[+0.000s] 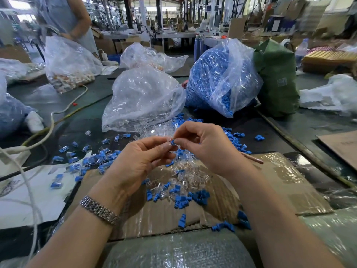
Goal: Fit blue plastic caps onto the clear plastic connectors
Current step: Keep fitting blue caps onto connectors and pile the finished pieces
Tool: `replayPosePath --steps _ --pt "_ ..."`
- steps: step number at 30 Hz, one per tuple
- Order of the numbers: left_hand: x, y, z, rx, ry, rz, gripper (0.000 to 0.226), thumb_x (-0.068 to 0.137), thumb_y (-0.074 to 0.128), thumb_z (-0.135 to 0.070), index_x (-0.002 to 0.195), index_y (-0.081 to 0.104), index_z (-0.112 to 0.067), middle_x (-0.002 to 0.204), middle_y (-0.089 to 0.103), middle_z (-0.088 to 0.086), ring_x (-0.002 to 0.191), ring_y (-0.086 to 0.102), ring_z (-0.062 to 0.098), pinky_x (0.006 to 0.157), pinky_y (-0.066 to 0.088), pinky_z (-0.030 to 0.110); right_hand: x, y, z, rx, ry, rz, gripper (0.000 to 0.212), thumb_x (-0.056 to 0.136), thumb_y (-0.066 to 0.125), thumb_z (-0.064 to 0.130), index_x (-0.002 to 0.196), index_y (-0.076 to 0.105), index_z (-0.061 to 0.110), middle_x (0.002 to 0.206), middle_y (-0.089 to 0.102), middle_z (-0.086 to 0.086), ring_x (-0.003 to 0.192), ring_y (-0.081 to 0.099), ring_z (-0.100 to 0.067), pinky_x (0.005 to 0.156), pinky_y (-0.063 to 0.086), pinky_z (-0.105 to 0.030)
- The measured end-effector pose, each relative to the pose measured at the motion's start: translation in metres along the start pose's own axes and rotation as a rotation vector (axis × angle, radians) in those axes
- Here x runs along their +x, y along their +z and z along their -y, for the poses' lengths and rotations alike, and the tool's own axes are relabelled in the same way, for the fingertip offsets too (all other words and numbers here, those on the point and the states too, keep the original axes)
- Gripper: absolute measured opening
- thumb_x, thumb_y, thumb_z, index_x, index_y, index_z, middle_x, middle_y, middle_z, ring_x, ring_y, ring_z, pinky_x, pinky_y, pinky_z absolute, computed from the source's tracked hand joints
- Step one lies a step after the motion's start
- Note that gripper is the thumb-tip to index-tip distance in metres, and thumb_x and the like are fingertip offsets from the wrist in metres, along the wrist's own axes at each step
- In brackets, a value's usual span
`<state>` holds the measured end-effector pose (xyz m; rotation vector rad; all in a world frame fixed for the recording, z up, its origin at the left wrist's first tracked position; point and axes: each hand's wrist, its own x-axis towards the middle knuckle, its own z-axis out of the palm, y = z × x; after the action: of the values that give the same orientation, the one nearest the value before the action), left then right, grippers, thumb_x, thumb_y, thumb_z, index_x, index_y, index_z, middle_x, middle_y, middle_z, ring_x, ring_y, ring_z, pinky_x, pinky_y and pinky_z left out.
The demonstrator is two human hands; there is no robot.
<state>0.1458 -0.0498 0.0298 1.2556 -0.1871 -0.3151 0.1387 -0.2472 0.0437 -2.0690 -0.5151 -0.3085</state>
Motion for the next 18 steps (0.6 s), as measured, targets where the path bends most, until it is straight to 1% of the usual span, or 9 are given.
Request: replayPosePath --steps 3,7,10,12,13,15,16,17,18 --pt "0.000 -0.001 0.000 0.025 0.006 -0.012 0.022 0.077 0.071 -0.005 0.098 0.078 -0.002 0.097 0.076 0.018 0.081 0.074 0.022 0.070 0.060 0.023 0.001 0.001 -0.001 -0.067 -0.023 -0.008 0.008 0.092 0.074 0.016 0.091 0.071 0.024 0.077 0.069 0.013 0.071 0.063 -0.002 0.071 0.050 -0.017" --pt "0.000 -0.001 0.001 0.078 0.028 -0.022 0.021 0.076 0.073 -0.007 0.097 0.079 -0.005 0.100 0.077 0.019 0.084 0.075 0.023 0.072 0.060 0.023 -0.001 0.001 0.003 -0.094 -0.026 0.026 0.006 0.092 0.074 0.015 0.094 0.072 0.021 0.079 0.070 0.012 0.074 0.063 -0.003 0.071 0.050 -0.017" --pt "-0.001 -0.001 0.001 0.077 0.030 -0.002 0.023 0.077 0.073 -0.009 0.098 0.079 -0.006 0.104 0.076 0.019 0.086 0.075 0.024 0.073 0.060 0.023 0.000 -0.008 0.005 -0.032 0.074 0.025 0.004 0.093 0.072 0.027 0.095 0.071 0.025 0.082 0.070 0.012 0.074 0.062 0.002 0.069 0.047 -0.014" --pt "-0.001 -0.002 0.000 0.056 0.030 0.000 0.025 0.077 0.072 -0.009 0.100 0.078 -0.003 0.107 0.076 0.020 0.088 0.075 0.025 0.073 0.060 0.024 0.000 -0.019 -0.001 -0.221 0.212 -0.070 0.020 0.093 0.067 0.046 0.100 0.067 0.027 0.092 0.068 0.012 0.085 0.063 -0.001 0.072 0.047 -0.019" --pt "-0.002 -0.002 -0.001 0.044 0.031 -0.004 0.027 0.077 0.072 -0.009 0.103 0.076 -0.001 0.107 0.075 0.021 0.088 0.075 0.026 0.072 0.060 0.025 0.000 -0.025 -0.006 -0.415 0.327 -0.084 0.033 0.092 0.064 0.055 0.106 0.064 0.025 0.103 0.065 0.009 0.097 0.062 -0.009 0.079 0.050 -0.028" --pt "-0.001 -0.002 0.000 0.034 0.035 -0.011 0.030 0.077 0.073 -0.008 0.105 0.074 0.000 0.107 0.075 0.022 0.087 0.075 0.026 0.072 0.060 0.025 -0.004 -0.031 -0.012 -0.728 0.641 0.026 0.063 0.086 0.065 0.067 0.123 0.056 0.016 0.127 0.055 -0.007 0.120 0.052 -0.028 0.098 0.046 -0.047" --pt "-0.001 -0.002 0.000 0.036 0.038 -0.013 0.028 0.077 0.073 -0.008 0.104 0.076 -0.001 0.107 0.075 0.021 0.087 0.075 0.026 0.073 0.061 0.025 -0.005 -0.031 -0.015 -0.792 0.759 0.096 0.075 0.082 0.068 0.069 0.128 0.051 0.013 0.133 0.049 -0.013 0.126 0.047 -0.034 0.102 0.042 -0.052" --pt "-0.001 -0.002 0.000 0.039 0.038 -0.013 0.025 0.076 0.073 -0.009 0.101 0.078 -0.004 0.107 0.076 0.020 0.088 0.075 0.025 0.073 0.061 0.026 -0.006 -0.030 -0.017 -0.810 0.822 0.145 0.079 0.080 0.071 0.068 0.129 0.050 0.011 0.135 0.047 -0.015 0.127 0.045 -0.037 0.103 0.041 -0.053" --pt "-0.001 -0.002 0.000 0.044 0.037 -0.012 0.023 0.076 0.074 -0.009 0.098 0.079 -0.007 0.106 0.076 0.019 0.088 0.075 0.025 0.073 0.060 0.025 -0.006 -0.028 -0.019 -0.807 0.833 0.160 0.073 0.080 0.073 0.065 0.123 0.051 0.010 0.132 0.049 -0.016 0.124 0.048 -0.037 0.102 0.043 -0.052"
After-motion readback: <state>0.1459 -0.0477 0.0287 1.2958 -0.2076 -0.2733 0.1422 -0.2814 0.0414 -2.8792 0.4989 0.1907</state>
